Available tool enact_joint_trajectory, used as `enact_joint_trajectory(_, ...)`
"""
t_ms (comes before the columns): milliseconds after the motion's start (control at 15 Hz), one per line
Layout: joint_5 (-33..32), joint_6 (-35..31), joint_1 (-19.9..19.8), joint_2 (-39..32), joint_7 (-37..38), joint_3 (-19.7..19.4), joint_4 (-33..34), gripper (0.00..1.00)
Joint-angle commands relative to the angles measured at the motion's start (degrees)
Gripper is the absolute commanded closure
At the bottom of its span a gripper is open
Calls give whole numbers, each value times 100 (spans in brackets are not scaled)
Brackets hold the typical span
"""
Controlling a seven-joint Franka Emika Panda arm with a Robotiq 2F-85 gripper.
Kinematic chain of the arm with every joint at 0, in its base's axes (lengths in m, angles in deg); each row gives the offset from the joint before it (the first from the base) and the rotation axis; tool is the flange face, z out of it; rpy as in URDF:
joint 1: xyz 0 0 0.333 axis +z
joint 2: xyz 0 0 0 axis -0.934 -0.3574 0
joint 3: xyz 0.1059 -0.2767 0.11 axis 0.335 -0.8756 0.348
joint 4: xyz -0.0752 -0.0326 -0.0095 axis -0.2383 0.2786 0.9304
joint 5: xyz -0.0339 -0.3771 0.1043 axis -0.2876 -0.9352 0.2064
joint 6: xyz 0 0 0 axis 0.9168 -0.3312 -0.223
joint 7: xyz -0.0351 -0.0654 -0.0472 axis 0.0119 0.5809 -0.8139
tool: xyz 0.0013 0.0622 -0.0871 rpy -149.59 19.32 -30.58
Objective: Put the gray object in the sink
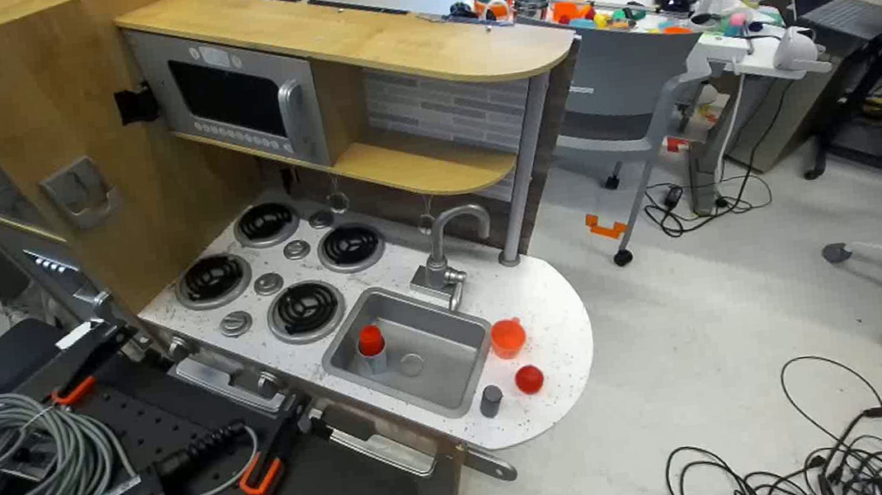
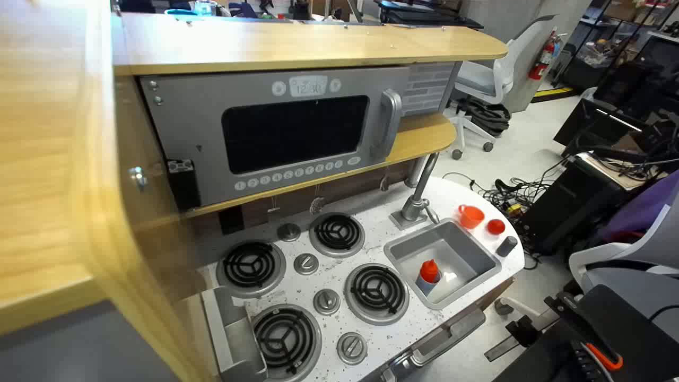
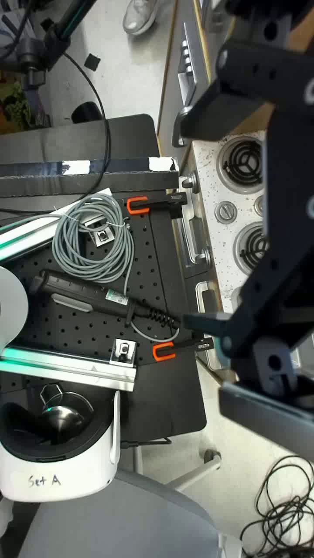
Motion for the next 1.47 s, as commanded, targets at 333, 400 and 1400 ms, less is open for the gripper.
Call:
enact_joint_trajectory(333, 17, 11, -53, -5, -26, 39, 11, 0)
enact_joint_trajectory(400, 17, 11, -53, -5, -26, 39, 11, 0)
enact_joint_trajectory(1400, 91, -107, -53, 30, -5, 24, -28, 0)
